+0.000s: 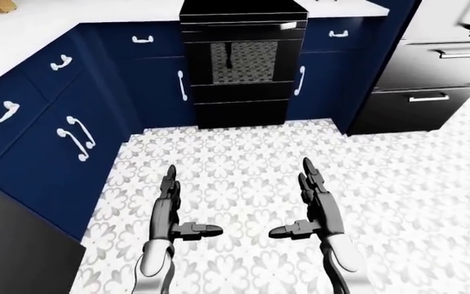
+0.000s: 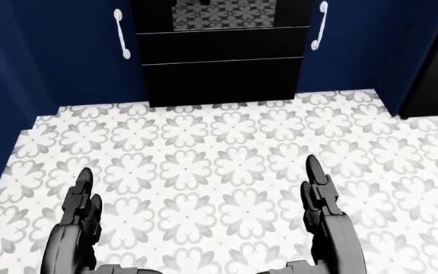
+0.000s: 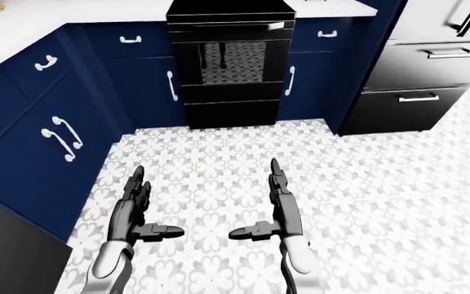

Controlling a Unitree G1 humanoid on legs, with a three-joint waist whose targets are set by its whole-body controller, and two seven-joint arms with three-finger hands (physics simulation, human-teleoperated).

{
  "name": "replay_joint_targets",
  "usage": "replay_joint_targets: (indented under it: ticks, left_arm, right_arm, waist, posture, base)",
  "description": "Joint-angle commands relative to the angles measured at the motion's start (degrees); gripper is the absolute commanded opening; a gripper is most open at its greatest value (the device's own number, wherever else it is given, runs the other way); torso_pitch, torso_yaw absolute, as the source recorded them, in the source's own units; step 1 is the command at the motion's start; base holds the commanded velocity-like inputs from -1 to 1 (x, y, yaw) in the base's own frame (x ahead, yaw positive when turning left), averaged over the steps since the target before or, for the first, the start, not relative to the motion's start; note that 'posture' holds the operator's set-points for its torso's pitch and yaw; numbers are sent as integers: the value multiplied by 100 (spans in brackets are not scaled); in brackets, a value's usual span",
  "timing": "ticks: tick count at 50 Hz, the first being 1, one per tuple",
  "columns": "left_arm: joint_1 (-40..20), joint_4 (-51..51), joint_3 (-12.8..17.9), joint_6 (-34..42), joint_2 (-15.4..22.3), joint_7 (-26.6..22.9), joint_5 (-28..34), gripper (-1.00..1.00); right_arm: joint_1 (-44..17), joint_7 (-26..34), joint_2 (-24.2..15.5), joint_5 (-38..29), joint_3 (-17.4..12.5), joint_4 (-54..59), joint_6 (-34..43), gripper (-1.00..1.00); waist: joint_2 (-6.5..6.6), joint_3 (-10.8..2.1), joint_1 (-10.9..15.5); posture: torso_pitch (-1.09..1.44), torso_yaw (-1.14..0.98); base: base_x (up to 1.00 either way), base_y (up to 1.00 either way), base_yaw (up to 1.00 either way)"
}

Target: Navigate to the stove.

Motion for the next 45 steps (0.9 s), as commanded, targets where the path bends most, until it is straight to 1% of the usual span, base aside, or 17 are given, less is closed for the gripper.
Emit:
replay_joint_targets:
  ticks: [1,5,10,13,16,17,20,25,27,29,30,33,39,41,43,44,45]
  left_arm:
    - [-108,-275,-6,-200,1,-6,-11,100]
    - [-108,-275,-6,-200,1,-6,-11,100]
    - [-108,-275,-6,-200,1,-6,-11,100]
    - [-108,-275,-6,-200,1,-6,-11,100]
    - [-108,-275,-6,-200,1,-6,-11,100]
    - [-108,-275,-6,-200,1,-6,-11,100]
    - [-108,-275,-6,-200,1,-6,-11,100]
    - [-108,-275,-6,-200,1,-6,-11,100]
    - [-108,-275,-6,-200,1,-6,-11,100]
    - [-108,-275,-6,-200,1,-6,-11,100]
    - [-108,-275,-6,-200,1,-6,-11,100]
    - [-108,-275,-6,-200,1,-6,-11,100]
    - [-108,-275,-6,-200,1,-6,-11,100]
    - [-108,-275,-6,-200,1,-6,-11,100]
    - [-108,-275,-6,-200,1,-6,-11,100]
    - [-108,-275,-6,-200,1,-6,-11,100]
    - [-108,-275,-6,-200,1,-6,-11,100]
  right_arm:
    - [-78,-18,-20,7,-25,-270,-172,100]
    - [-105,-9,-25,13,-38,-175,-232,100]
    - [-85,-25,-20,13,-35,-256,-163,100]
    - [-107,-29,-23,19,-46,-217,-168,100]
    - [-151,-29,-30,35,-68,-117,-218,100]
    - [-148,-30,-32,35,-68,-133,-205,100]
    - [-108,-27,-28,25,-46,-222,-160,100]
    - [-95,-17,-29,8,-35,-214,-194,100]
    - [-108,-16,-29,9,-40,-181,-213,100]
    - [-111,-11,-31,7,-39,-165,-229,100]
    - [-101,-12,-28,7,-36,-209,-196,100]
    - [-107,-7,-29,8,-38,-197,-204,100]
    - [-108,-3,-28,10,-41,-170,-234,100]
    - [-84,-8,-21,10,-32,-247,-175,100]
    - [-119,-2,-28,18,-47,-140,-244,100]
    - [-109,-6,-26,18,-45,-175,-214,100]
    - [-76,-10,-21,15,-34,-265,-161,100]
  waist:
    - [42,-42,-10]
    - [-138,6,-41]
    - [13,14,-50]
    - [189,30,-28]
    - [500,93,-1]
    - [270,71,35]
    - [359,15,18]
    - [127,49,47]
    - [-53,68,69]
    - [-385,-27,63]
    - [-252,1,24]
    - [-238,58,-38]
    - [57,111,-53]
    - [254,97,-76]
    - [608,-20,-71]
    - [351,26,2]
    - [419,39,-16]
  posture:
    - [0,0]
    - [0,0]
    - [0,0]
    - [0,0]
    - [0,0]
    - [0,0]
    - [0,0]
    - [0,0]
    - [0,0]
    - [0,0]
    - [0,0]
    - [0,0]
    - [0,0]
    - [0,0]
    - [0,0]
    - [0,0]
    - [0,0]
  base:
    - [9,0,0]
    - [10,0,0]
    - [10,0,0]
    - [10,0,0]
    - [10,0,0]
    - [10,0,0]
    - [10,0,0]
    - [14,0,0]
    - [19,0,0]
    - [18,0,0]
    - [19,0,0]
    - [18,0,0]
    - [19,0,0]
    - [18,0,0]
    - [19,0,0]
    - [19,0,0]
    - [19,0,0]
